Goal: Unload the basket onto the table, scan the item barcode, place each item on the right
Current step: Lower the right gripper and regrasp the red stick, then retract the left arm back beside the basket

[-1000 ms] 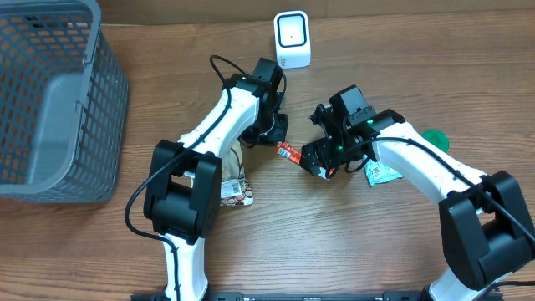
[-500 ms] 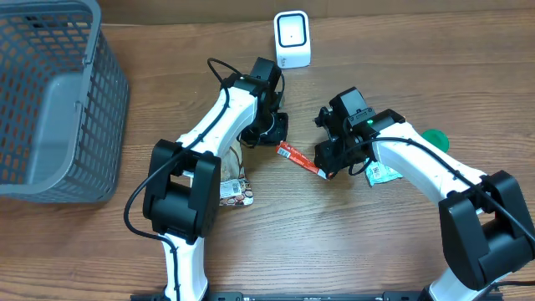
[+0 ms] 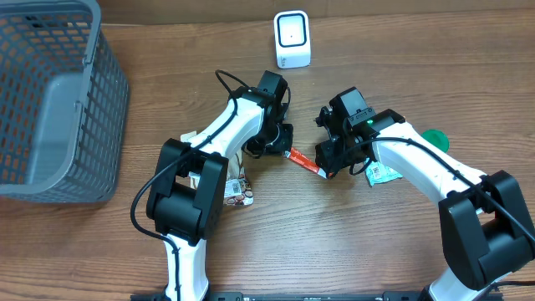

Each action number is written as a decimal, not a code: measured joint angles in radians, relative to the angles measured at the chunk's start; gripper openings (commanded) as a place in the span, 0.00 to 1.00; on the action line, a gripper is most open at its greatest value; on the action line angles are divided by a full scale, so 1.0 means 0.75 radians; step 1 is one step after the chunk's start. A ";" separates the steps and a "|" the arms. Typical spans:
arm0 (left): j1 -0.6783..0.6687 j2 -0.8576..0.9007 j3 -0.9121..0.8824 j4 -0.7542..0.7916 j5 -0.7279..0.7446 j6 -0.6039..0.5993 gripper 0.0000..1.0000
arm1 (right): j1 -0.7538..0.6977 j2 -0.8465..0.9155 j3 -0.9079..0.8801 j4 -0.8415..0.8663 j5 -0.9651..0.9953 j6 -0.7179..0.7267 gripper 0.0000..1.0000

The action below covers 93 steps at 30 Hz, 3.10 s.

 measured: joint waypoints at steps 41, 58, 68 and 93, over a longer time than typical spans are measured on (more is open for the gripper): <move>0.001 0.000 -0.005 0.008 -0.001 -0.023 0.05 | -0.001 0.183 0.003 0.049 -0.148 -0.010 0.08; 0.109 -0.098 0.020 0.029 -0.012 -0.023 0.05 | -0.001 0.184 0.003 0.041 -0.152 -0.011 0.04; 0.421 -0.422 0.094 -0.053 -0.298 -0.021 0.25 | -0.001 0.184 0.003 0.041 -0.152 -0.011 0.04; 0.594 -0.409 0.093 -0.139 -0.492 -0.026 1.00 | 0.008 0.111 0.138 0.072 0.249 -0.264 0.04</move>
